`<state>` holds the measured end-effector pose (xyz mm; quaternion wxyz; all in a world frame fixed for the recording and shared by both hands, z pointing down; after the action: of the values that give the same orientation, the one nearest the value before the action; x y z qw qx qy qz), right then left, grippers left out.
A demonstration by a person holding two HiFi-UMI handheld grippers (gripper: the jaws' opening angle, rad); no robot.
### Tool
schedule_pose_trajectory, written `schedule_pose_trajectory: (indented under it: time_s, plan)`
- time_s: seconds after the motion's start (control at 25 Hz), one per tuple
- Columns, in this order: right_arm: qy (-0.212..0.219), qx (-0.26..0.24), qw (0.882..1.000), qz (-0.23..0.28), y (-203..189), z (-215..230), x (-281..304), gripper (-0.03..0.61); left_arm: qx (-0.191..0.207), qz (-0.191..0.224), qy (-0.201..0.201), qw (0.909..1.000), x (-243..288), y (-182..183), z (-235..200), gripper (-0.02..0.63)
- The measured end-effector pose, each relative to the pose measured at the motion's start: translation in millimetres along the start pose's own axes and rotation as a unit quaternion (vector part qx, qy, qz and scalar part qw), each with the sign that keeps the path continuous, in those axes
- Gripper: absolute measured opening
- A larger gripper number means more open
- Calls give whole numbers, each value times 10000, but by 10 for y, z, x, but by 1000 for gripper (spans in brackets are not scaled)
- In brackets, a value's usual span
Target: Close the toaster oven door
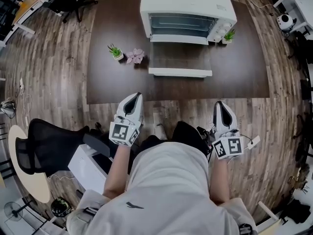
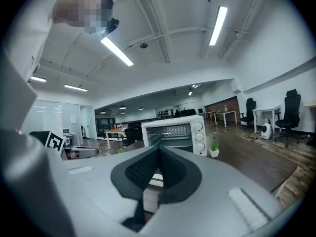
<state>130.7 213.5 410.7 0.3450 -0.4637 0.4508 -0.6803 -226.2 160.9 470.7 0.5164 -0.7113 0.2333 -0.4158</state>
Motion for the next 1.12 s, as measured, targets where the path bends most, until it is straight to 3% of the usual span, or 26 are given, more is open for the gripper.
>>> schedule_pose_trajectory:
  time_s: [0.2, 0.76, 1.12]
  plan:
    - [110, 49, 9999, 28, 109, 166, 294, 3, -29, -14, 20, 10000, 311, 131, -76, 3]
    - [782, -226, 9967, -19, 589, 1103, 1242, 3, -238, -163, 635, 9976, 1126, 343, -107, 3]
    - [721, 117, 9973, -46, 604, 1245, 1385, 3, -327, -296, 695, 9966, 1224, 266, -191, 3]
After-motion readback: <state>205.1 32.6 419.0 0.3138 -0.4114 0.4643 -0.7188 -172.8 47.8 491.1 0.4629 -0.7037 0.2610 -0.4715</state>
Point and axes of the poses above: the fingertips, and each gripper's own axes: x forward along the fingers, z to its right, y out of its top, the point moved 8 cm from there along -x, backward along the fingers, and after that the axes turned 10 degrees about -z, right-handed, at the moved point
